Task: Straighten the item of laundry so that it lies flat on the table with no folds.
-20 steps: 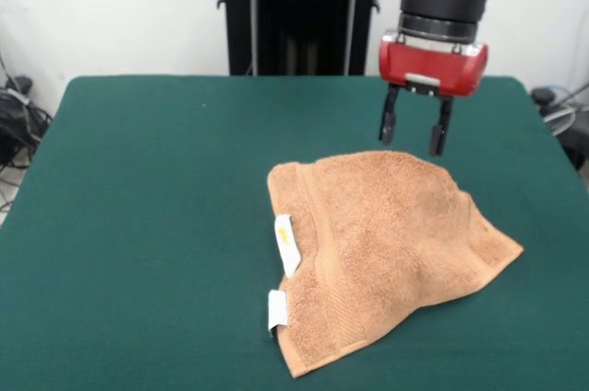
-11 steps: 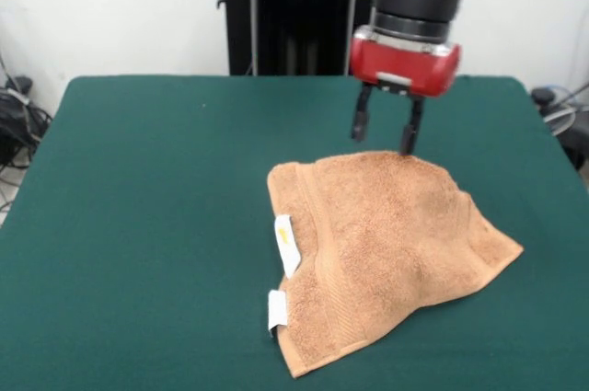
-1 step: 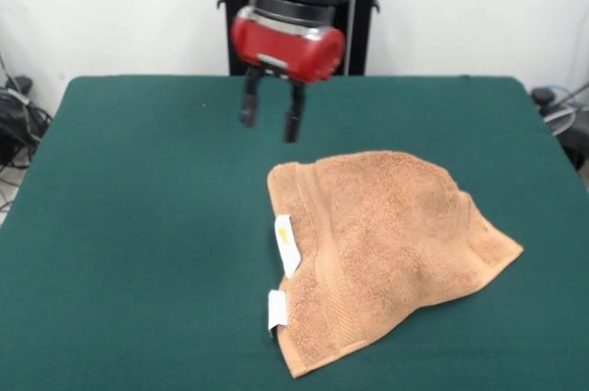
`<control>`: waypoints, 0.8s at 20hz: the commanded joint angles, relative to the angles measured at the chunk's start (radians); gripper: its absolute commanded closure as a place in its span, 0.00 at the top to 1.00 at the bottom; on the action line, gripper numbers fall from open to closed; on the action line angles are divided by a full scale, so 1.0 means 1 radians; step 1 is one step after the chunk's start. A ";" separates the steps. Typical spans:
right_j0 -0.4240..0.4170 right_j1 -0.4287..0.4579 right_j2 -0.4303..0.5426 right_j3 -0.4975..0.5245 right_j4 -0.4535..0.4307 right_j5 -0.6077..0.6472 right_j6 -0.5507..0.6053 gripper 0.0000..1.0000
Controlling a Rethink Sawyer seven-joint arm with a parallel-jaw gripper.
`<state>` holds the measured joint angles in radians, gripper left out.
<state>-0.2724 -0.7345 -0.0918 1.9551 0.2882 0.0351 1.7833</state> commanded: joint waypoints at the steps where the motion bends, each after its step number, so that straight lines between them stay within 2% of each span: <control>1: -0.061 -0.001 0.149 -0.017 -0.085 0.138 0.018 1.00; 16: -0.086 0.046 0.208 -0.028 -0.090 0.106 0.093 1.00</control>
<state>-0.3425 -0.7421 -0.0153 1.9460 0.2365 0.0822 1.7833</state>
